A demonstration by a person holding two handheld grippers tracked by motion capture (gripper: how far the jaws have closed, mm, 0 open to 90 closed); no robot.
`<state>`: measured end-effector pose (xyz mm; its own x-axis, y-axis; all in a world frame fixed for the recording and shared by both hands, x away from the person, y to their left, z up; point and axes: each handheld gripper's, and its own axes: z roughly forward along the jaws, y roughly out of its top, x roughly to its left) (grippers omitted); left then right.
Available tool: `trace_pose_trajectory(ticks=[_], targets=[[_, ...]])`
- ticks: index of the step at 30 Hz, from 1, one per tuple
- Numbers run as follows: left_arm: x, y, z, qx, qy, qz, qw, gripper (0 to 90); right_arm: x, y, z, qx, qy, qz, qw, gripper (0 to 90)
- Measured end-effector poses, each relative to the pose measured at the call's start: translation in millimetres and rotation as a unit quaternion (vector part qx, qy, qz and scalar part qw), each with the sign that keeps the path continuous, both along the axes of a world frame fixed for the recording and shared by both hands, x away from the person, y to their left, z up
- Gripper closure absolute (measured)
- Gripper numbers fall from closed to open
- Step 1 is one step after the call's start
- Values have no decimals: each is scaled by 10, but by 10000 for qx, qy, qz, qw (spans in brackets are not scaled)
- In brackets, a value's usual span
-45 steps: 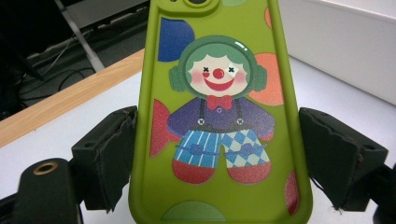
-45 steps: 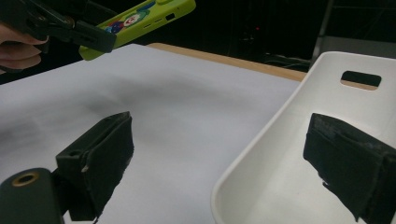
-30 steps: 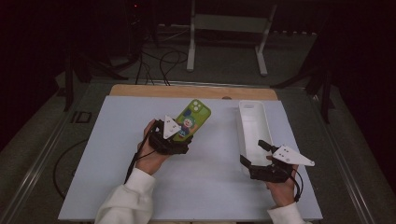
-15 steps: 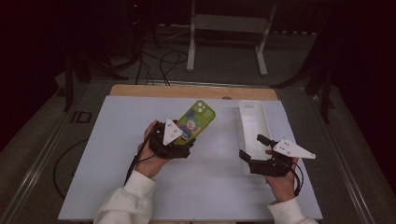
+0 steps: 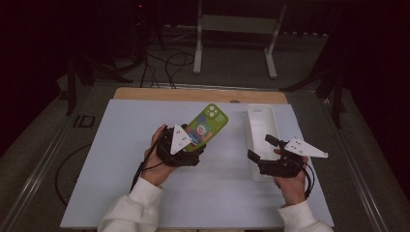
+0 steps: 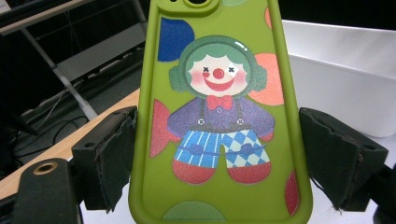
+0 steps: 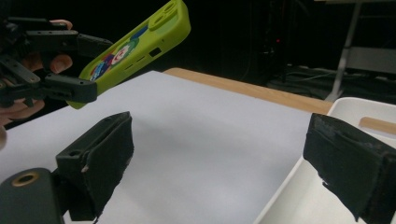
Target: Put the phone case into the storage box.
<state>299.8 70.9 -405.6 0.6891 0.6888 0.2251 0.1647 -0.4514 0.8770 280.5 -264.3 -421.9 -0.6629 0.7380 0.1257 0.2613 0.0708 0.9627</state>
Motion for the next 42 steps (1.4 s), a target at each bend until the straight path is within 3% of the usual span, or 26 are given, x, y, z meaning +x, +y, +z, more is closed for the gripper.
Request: trace_pose_trajectory(ticks=[42], targets=[[-131,-249,54,163,-240,-428,9987,163,150,194,179,89,359,305,9989,82]])
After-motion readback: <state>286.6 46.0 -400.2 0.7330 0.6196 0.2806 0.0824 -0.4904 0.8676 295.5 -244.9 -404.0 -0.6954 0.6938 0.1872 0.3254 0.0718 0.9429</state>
